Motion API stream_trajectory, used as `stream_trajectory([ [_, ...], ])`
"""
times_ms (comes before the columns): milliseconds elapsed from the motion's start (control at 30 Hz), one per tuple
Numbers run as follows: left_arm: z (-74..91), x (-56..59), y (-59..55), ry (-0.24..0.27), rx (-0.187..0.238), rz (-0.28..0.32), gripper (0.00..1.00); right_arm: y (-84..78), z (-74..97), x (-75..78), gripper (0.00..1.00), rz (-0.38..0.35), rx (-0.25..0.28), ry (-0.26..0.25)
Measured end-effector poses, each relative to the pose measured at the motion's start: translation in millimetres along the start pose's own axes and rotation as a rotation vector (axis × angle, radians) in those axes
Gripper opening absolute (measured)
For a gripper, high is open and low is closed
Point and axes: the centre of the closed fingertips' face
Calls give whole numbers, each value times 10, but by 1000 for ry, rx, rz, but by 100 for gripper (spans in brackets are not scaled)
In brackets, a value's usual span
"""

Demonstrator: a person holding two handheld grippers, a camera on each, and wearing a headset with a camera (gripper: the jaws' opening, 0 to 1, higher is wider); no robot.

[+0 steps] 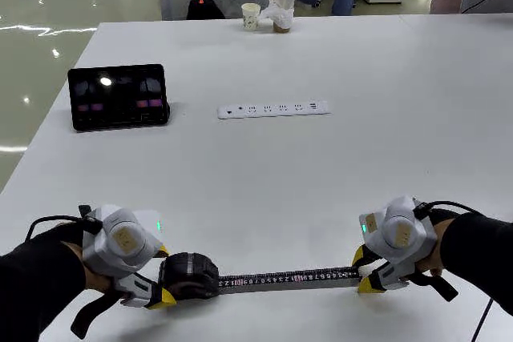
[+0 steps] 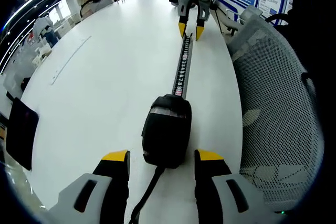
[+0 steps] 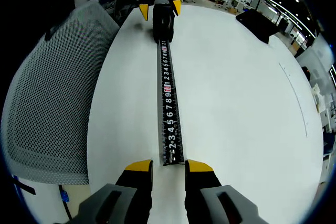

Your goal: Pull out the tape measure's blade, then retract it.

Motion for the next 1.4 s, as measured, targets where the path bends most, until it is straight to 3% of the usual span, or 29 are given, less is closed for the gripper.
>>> stream_trajectory([
  [133,55,-35,-18,11,18,39,50,9,66,19,24,-30,29,-29],
  [267,113,-73,-46,32,44,97,56,101,162,101,28,-112,132,-99],
  [333,136,-44,-68,23,52,125,60,115,222,138,30,-135,165,-139],
  [400,154,-51,-65,34,69,152,63,89,257,121,34,-147,170,-148],
  [567,231,-111,-70,84,136,246,64,21,413,150,40,-253,236,-244],
  [667,280,-127,-38,111,181,288,65,2,502,195,42,-266,269,-321],
  [767,309,-134,-43,136,197,318,68,2,579,205,46,-292,293,-371],
  [867,354,-165,-43,172,214,346,70,14,607,154,47,-328,314,-366],
  [1033,430,-204,-64,225,265,425,72,4,592,58,57,-393,325,-359],
  [1133,457,-209,-95,265,308,502,78,6,617,8,59,-431,357,-374],
  [1200,470,-179,-132,276,330,546,81,5,642,-19,61,-458,395,-392],
  [1400,418,12,-362,287,320,600,89,-93,685,-126,66,-556,447,-433],
])
Point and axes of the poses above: the centre of the closed fingertips' face, and the gripper's own axes: z roughly backward along the fingers, x roughly to its right, y roughly out of its top, and after that the axes turned 3 degrees about y, right-handed
